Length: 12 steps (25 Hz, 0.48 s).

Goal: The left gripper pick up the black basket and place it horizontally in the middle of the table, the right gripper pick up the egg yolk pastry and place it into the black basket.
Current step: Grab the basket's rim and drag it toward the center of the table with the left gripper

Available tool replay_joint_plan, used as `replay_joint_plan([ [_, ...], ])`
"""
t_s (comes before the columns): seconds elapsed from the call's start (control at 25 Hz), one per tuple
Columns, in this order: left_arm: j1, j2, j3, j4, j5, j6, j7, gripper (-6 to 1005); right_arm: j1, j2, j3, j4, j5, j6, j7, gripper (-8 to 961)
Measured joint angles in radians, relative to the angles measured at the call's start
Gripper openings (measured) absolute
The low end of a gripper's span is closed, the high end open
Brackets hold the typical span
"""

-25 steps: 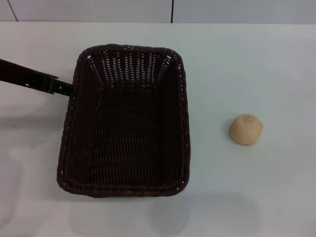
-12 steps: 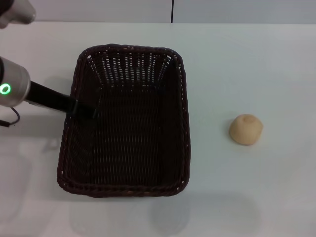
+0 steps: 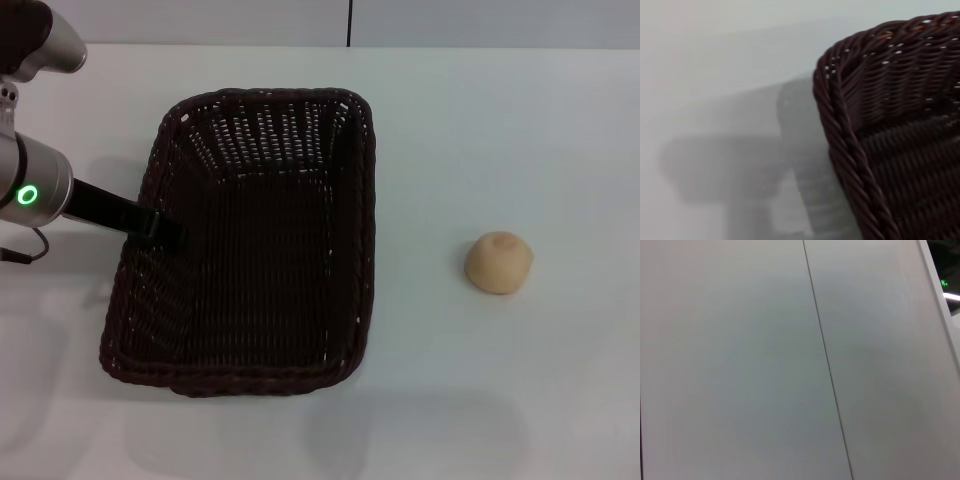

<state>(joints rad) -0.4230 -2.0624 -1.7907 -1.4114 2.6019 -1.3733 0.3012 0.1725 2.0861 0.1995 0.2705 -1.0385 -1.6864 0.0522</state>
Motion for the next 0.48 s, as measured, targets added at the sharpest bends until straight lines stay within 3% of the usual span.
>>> replay_joint_plan([
  [0.16, 0.002, 0.001, 0.012, -0.002, 0.013, 0.006, 0.009, 593, -0.004, 0.000, 0.000, 0.000, 0.000, -0.003, 0.000, 827],
  [0.48, 0.007, -0.003, 0.041, -0.052, 0.019, 0.001, 0.038, 497, -0.004, 0.000, 0.000, 0.002, 0.000, -0.010, 0.000, 827],
])
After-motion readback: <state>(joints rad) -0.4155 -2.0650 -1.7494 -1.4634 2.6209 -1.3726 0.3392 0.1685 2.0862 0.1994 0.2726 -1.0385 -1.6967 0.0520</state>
